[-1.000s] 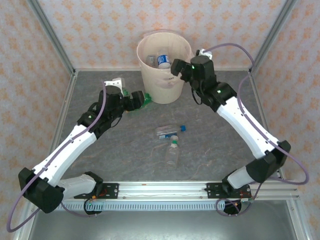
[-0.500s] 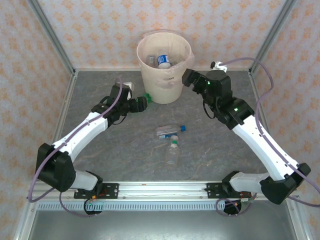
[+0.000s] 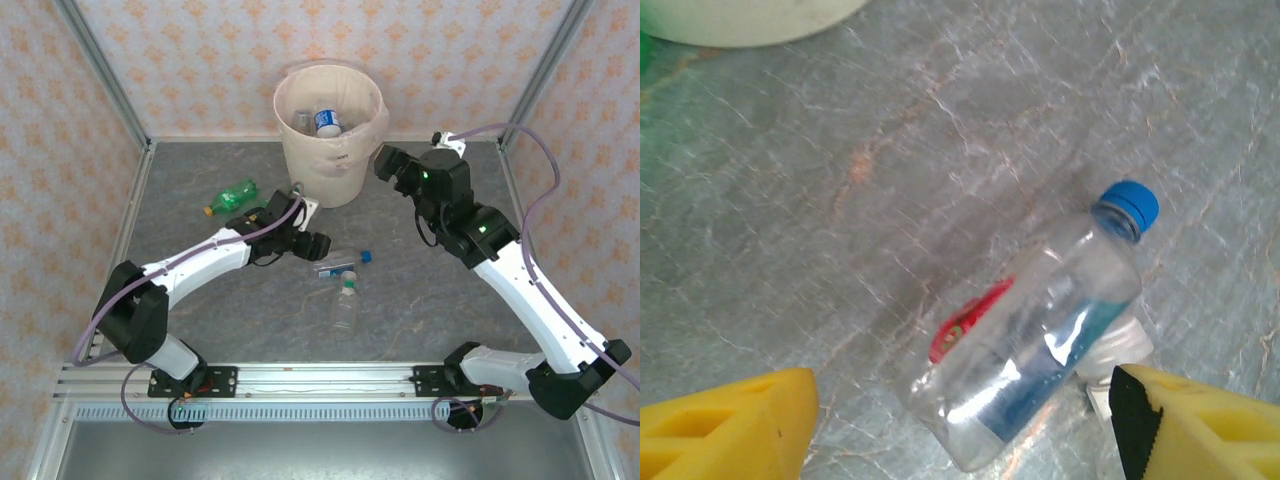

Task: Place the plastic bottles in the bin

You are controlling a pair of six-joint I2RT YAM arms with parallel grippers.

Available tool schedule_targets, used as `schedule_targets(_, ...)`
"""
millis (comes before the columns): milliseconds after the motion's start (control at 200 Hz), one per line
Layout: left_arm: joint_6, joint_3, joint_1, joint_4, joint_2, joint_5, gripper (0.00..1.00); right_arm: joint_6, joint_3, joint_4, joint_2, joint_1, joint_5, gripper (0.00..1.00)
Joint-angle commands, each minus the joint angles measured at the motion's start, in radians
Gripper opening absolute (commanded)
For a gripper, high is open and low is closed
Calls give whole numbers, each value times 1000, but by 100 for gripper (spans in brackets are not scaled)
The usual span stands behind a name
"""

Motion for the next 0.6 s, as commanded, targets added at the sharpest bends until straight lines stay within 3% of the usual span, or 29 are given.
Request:
schedule_targets(0, 0, 0, -33, -52, 0, -10, 78, 12, -6, -28, -18, 5, 36, 100)
schedule_targets(325, -195, -37, -251, -42, -9, -54, 78, 18, -38, -41, -33, 5, 36, 100)
schedule_targets(596, -347, -5, -357, -46, 54, -40, 78, -10, -85, -59, -85, 6, 57, 100)
